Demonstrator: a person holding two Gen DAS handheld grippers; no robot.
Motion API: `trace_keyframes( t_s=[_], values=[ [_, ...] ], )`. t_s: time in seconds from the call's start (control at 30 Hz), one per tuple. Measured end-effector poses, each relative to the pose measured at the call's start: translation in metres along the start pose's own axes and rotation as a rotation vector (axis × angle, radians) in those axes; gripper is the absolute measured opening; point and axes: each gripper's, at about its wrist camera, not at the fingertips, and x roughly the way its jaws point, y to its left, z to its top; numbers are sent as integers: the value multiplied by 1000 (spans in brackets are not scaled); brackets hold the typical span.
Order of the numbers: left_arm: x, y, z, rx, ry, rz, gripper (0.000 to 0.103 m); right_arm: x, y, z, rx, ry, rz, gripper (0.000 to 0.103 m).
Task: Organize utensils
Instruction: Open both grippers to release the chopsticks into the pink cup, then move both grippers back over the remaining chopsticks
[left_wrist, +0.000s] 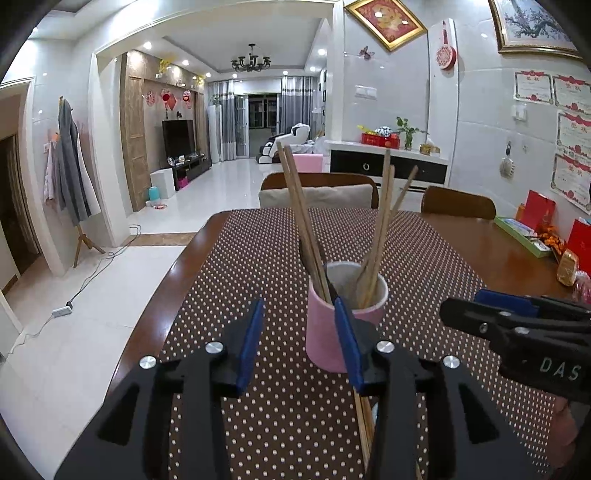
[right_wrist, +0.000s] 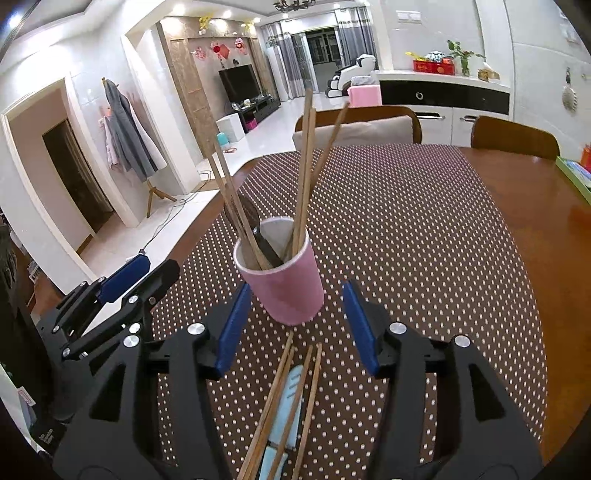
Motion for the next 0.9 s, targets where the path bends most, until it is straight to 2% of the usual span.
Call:
trace_keyframes(
  t_s=[0.37,0.7,0.9],
  values=[
    [-5,-10,-52,43,80,-18,43,14,-3,-46,12,93,-35,52],
    [5,-10,-93,33,190,-51,45,40,-12,-90,0,181,-94,53],
    [16,-9,-108,17,256,-73,46,51,-14,-108,-8,189,-130,53]
  ],
)
